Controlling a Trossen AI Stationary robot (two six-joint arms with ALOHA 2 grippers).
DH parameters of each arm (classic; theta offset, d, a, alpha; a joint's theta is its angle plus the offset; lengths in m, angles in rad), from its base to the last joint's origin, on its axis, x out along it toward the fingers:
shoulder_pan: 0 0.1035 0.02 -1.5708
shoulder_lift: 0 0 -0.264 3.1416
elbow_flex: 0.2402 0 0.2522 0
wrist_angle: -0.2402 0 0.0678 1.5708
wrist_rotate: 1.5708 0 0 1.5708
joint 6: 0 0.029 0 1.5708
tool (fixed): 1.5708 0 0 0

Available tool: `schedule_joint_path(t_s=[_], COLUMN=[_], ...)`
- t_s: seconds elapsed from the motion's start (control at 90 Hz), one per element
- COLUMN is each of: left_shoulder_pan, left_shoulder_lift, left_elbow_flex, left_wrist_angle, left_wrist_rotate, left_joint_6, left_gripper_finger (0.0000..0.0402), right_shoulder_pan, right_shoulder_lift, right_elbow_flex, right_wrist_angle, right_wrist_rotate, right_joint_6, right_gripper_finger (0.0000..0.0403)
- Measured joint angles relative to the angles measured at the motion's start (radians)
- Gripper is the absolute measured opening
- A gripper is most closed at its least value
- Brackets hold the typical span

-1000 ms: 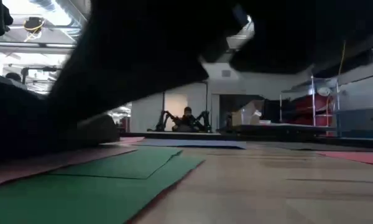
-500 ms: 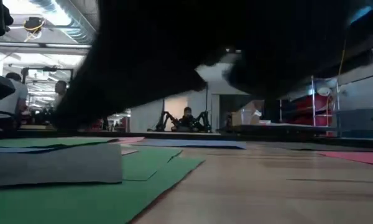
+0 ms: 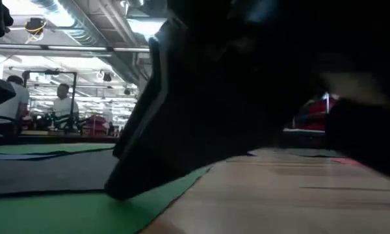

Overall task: Organize paper
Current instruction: Stack the black paper on top of the other black papers on the table

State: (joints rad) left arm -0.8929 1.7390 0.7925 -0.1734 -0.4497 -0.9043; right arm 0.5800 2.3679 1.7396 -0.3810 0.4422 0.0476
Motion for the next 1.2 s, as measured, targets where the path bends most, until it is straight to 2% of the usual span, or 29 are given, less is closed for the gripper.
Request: schedule_joint_path(t_s=[0.122, 0.278, 0.711, 0.944, 1.2], left_shoulder_pan=[-0.002, -0.003, -0.003, -0.003, -0.003], left_shoulder_lift=[0.000, 0.000, 0.000, 0.000, 0.000], left_elbow_flex=[0.000, 0.000, 0.000, 0.000, 0.000], left_wrist_angle=[0.000, 0.001, 0.002, 0.002, 0.002], left_wrist_rotate=[-0.001, -0.001, -0.001, 0.000, 0.000], left_joint_6=[0.001, -0.001, -0.001, -0.003, -0.004], left_gripper_finger=[0.0000, 0.0000, 0.0000, 0.0000, 0.0000], right_shoulder_pan=[-0.010, -0.013, -0.012, -0.011, -0.011], right_shoulder_lift=[0.001, 0.006, 0.006, 0.006, 0.006], right_elbow_flex=[0.000, -0.001, -0.002, -0.002, -0.002], right_wrist_angle=[0.002, 0.031, 0.041, 0.052, 0.100], right_wrist_rotate=[0.002, 0.058, 0.075, 0.142, 0.143], right_joint_6=[0.000, -0.004, 0.002, 0.040, 0.050], right_gripper_finger=[0.0160, 0.0160, 0.0160, 0.0160, 0.0160])
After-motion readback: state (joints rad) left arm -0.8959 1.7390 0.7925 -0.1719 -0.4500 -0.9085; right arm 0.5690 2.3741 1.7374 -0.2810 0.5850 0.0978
